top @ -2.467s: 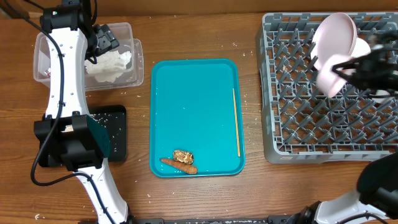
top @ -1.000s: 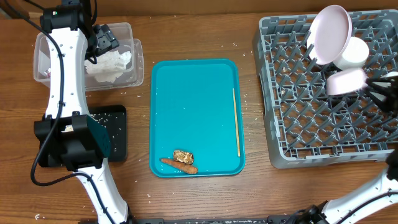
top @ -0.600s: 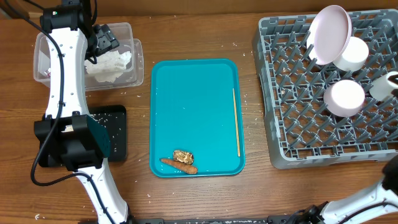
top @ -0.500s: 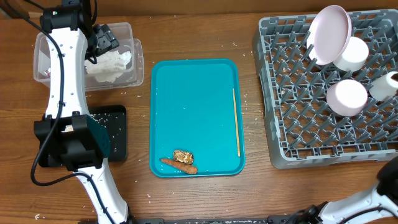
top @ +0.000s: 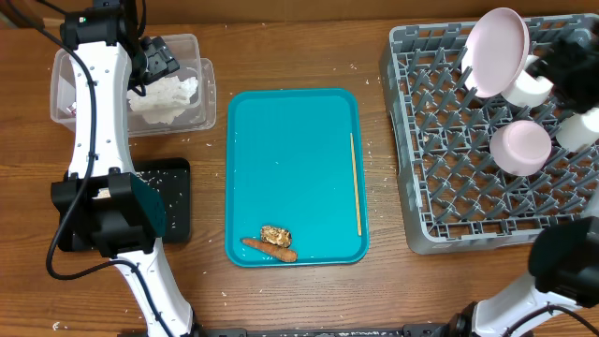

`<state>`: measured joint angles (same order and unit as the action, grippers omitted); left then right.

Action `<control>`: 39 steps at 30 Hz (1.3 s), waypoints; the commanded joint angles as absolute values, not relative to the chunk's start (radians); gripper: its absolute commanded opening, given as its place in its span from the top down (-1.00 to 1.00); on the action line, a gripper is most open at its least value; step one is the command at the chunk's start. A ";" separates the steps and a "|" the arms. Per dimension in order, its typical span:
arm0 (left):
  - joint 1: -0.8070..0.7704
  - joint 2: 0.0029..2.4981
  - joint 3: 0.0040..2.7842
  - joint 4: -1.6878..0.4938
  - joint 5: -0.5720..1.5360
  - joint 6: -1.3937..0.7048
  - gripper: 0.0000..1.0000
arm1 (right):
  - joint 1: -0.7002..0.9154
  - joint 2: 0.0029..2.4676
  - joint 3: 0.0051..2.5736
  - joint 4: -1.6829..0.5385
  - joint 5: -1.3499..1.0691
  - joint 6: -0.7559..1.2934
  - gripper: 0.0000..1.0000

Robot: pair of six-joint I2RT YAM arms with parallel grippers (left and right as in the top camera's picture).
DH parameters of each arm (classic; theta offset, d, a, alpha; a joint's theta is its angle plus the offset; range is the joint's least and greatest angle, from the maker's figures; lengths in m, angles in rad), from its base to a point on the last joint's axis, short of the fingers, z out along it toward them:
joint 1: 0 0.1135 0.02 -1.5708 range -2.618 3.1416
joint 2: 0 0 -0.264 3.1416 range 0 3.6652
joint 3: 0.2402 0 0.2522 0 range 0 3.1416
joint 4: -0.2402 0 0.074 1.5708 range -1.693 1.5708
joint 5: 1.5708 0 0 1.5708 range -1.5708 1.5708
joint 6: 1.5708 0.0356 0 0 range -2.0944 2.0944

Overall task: Sort waste into correct bins and load items into the dishwasher
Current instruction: 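Carry the small bowl with the right gripper and place it in the rack, then move the right gripper to the wooden chopstick on the tray and grasp it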

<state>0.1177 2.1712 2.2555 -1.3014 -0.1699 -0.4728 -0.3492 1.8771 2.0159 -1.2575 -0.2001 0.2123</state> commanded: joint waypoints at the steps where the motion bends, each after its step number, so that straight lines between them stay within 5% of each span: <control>1: 0.111 2.184 2.252 -1.301 -0.186 -0.487 -1.00 | -0.274 1.911 2.014 -1.181 -0.007 0.311 -0.72; 11: 0.111 2.184 2.252 -1.301 -0.186 -0.487 -1.00 | -0.063 1.914 2.015 -1.370 -0.212 0.228 -0.74; 16: 0.111 2.184 2.252 -1.301 -0.186 -0.487 -1.00 | 0.151 1.922 2.015 -1.518 -0.212 0.229 -1.00; 25: 0.111 2.184 2.252 -1.301 -0.186 -0.487 -1.00 | 0.453 1.988 2.014 -1.458 -0.121 0.210 -1.00; 39: 0.111 2.184 2.252 -1.301 -0.186 -0.487 -1.00 | 0.546 2.216 1.961 -1.467 -0.080 0.398 -0.99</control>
<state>0.1177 2.1712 2.2555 -1.3014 -0.1699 -0.4728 0.5446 2.1967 1.9854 -1.4693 -0.1093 0.3351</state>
